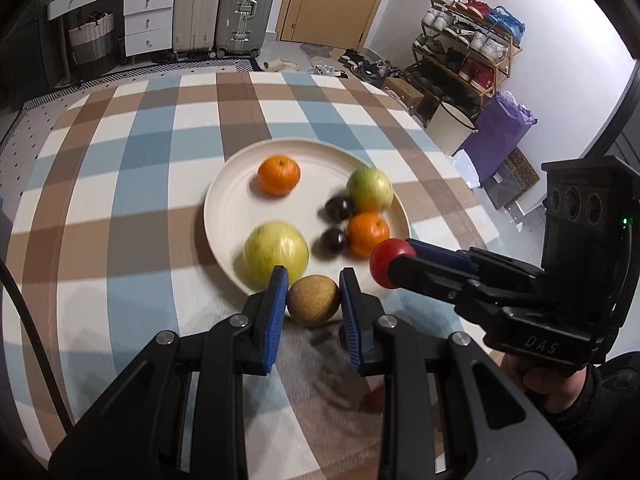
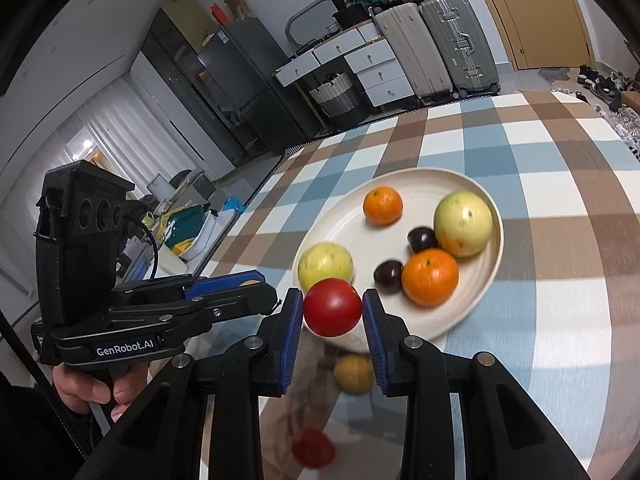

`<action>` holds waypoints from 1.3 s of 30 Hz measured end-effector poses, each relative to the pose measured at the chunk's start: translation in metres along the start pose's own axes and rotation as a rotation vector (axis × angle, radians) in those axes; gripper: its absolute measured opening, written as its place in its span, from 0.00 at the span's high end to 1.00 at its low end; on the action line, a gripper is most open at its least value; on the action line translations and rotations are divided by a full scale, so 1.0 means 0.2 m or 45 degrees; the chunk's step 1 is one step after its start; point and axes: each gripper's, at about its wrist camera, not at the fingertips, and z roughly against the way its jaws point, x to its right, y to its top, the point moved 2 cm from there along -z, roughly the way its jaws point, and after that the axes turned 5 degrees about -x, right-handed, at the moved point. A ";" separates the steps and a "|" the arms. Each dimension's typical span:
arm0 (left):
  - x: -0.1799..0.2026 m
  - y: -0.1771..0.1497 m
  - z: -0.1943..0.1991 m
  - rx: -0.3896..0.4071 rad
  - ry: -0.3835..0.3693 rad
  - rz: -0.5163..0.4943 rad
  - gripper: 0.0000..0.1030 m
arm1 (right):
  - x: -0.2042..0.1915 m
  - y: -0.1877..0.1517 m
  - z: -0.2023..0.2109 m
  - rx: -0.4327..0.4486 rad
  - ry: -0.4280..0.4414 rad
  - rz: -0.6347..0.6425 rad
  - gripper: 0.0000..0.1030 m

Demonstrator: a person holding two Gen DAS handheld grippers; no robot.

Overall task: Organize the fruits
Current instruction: 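Carry tomato and kiwi onto the cream plate and open both tools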

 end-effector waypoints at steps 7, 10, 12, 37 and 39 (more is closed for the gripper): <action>-0.02 0.16 -0.03 0.010 -0.003 0.007 0.77 | 0.03 0.18 -0.03 0.027 0.013 0.007 0.70; -0.04 0.22 -0.05 0.016 -0.004 0.022 0.77 | 0.03 0.23 -0.05 0.035 0.019 0.009 0.70; -0.04 0.25 -0.08 0.022 0.022 0.012 0.77 | 0.04 0.25 -0.07 0.031 0.021 0.007 0.70; -0.18 0.35 -0.32 -0.008 -0.068 0.138 0.75 | 0.14 0.29 -0.19 0.004 -0.106 -0.016 0.50; -0.17 0.35 -0.29 0.006 -0.064 0.125 0.72 | 0.13 0.29 -0.14 0.036 -0.119 -0.004 0.50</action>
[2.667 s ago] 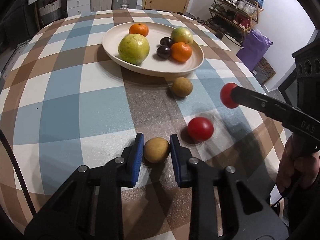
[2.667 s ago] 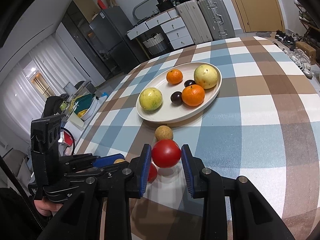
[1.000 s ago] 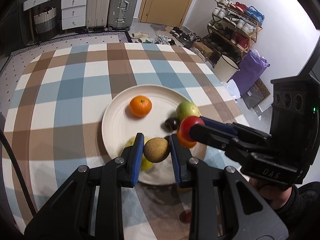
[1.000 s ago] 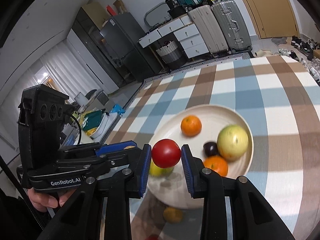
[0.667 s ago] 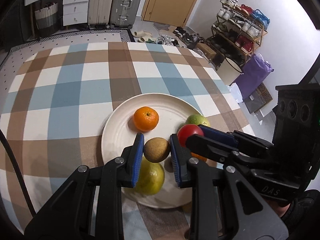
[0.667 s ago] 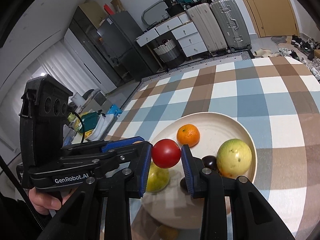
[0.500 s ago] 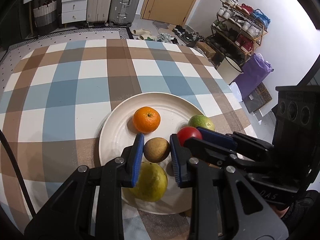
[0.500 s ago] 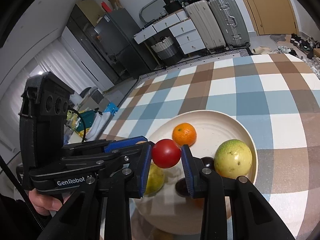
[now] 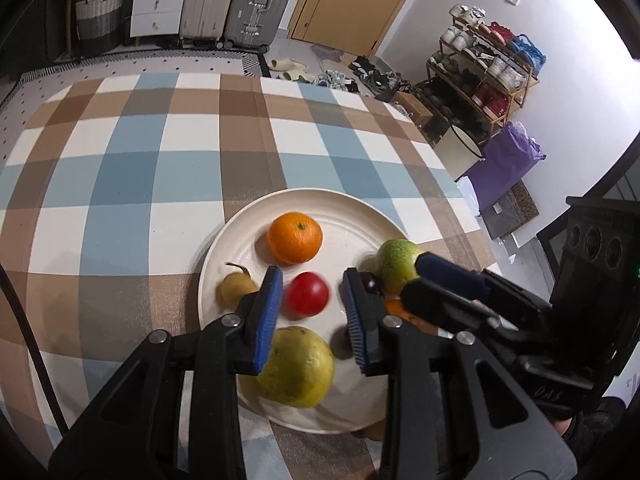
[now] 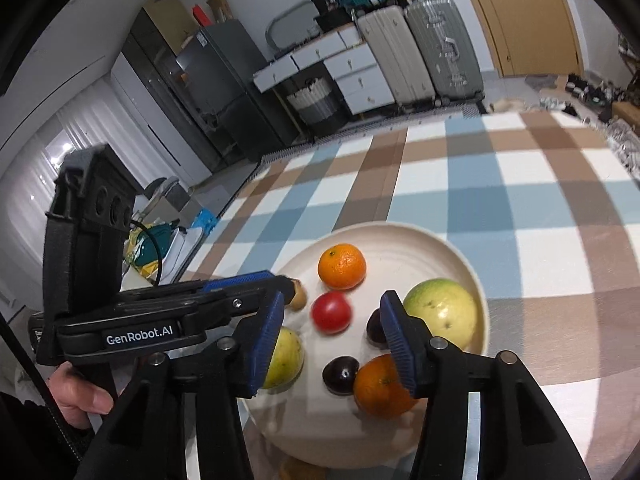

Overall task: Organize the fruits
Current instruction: 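Carry tomato and kiwi onto the cream plate and open both tools, then lower the open right tool onto the last red tomato and close it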

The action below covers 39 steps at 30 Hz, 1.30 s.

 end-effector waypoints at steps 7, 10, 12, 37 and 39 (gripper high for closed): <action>0.05 -0.05 0.14 0.054 0.035 -0.011 0.59 | 0.01 -0.01 0.13 0.054 -0.028 -0.018 0.50; 0.06 -0.09 0.20 0.068 0.058 -0.012 0.49 | 0.00 -0.03 0.19 0.073 -0.034 -0.015 0.50; 0.08 -0.13 0.24 0.078 0.084 -0.011 0.44 | -0.02 -0.04 0.22 0.082 -0.033 -0.012 0.50; 0.22 -0.52 0.54 0.215 0.295 -0.056 0.02 | -0.19 -0.32 0.53 0.175 -0.066 0.078 0.13; 0.21 -0.55 0.55 0.226 0.300 -0.053 0.01 | -0.21 -0.36 0.54 0.173 -0.082 0.110 0.12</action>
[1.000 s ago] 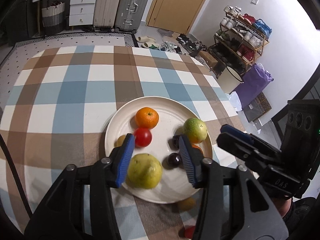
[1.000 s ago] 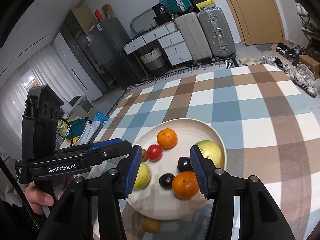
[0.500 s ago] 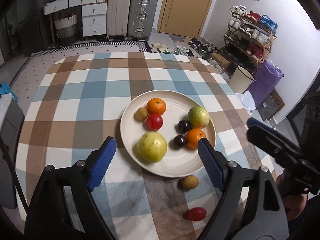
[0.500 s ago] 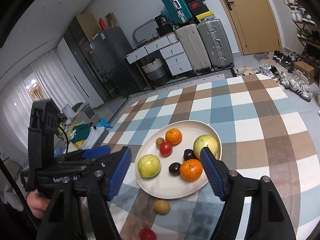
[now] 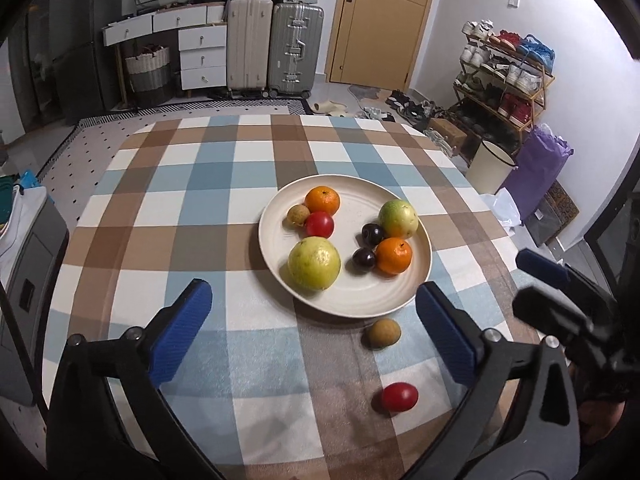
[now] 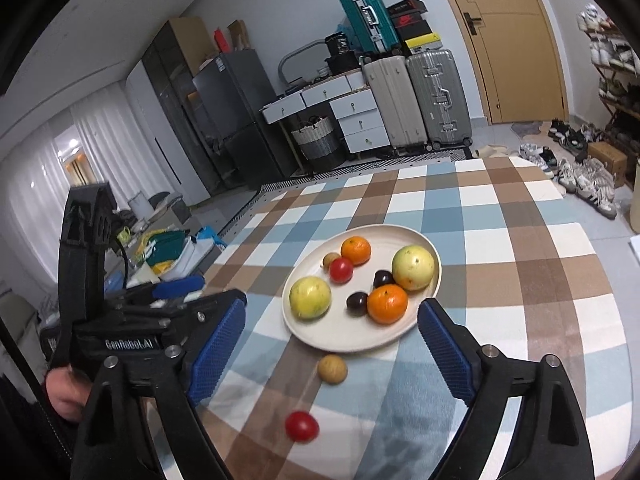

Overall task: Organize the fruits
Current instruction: 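Lower the open right tool onto the last red tomato and close it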

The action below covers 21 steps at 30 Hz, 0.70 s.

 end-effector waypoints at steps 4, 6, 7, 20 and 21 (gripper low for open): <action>-0.02 -0.07 0.02 -0.008 -0.002 0.016 0.01 | -0.05 -0.09 0.00 -0.043 0.007 0.041 0.12; -0.04 -0.11 0.03 -0.007 0.000 0.029 0.01 | -0.06 -0.14 0.00 -0.059 0.012 0.046 0.12; -0.04 -0.14 0.02 -0.015 -0.006 0.036 0.01 | -0.07 -0.16 -0.01 -0.073 0.021 0.046 0.12; -0.15 -0.33 0.00 -0.064 0.003 0.088 0.01 | -0.20 -0.39 -0.17 -0.222 -0.009 0.175 0.18; -0.16 -0.33 0.00 -0.066 0.004 0.094 0.01 | -0.20 -0.39 -0.18 -0.231 -0.008 0.176 0.19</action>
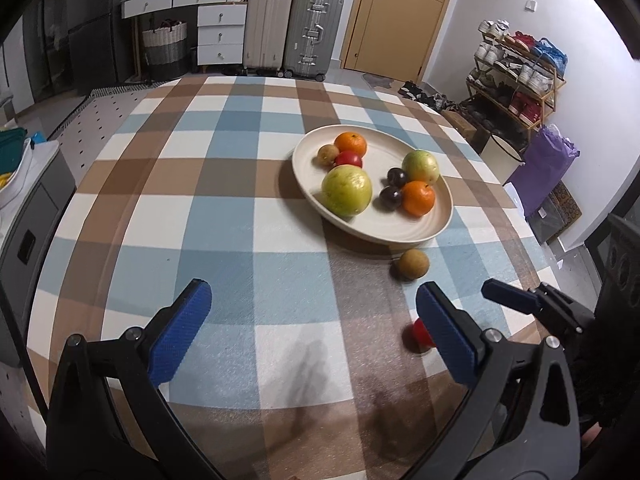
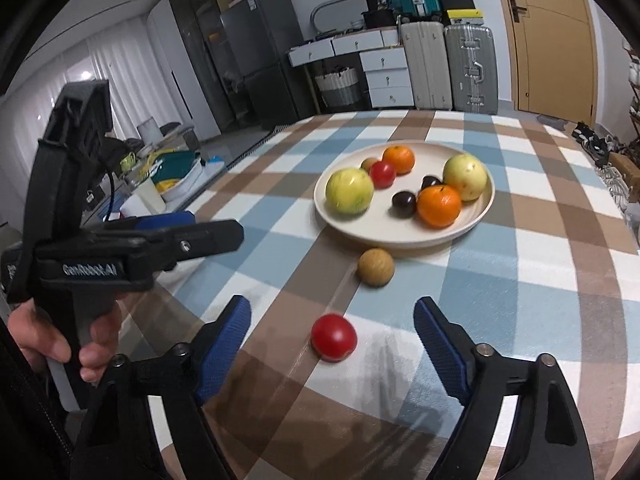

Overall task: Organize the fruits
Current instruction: 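Lower the open right tool onto the last red tomato and close it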

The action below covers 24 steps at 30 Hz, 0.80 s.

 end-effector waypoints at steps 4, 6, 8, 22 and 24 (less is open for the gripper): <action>-0.04 -0.01 -0.01 -0.014 -0.011 0.023 0.01 | -0.01 -0.02 -0.06 -0.049 -0.010 0.022 0.27; -0.05 -0.02 -0.03 -0.026 -0.020 0.034 0.01 | -0.01 -0.04 -0.10 -0.079 -0.018 0.026 0.34; -0.06 -0.02 -0.04 -0.034 -0.024 0.038 0.01 | -0.01 -0.05 -0.12 -0.098 -0.023 0.021 0.39; -0.07 -0.03 -0.10 -0.063 -0.028 0.054 0.01 | -0.01 -0.07 -0.16 -0.155 0.015 0.042 0.73; -0.07 -0.03 -0.10 -0.069 -0.029 0.054 0.01 | -0.01 -0.07 -0.16 -0.152 0.016 0.048 0.73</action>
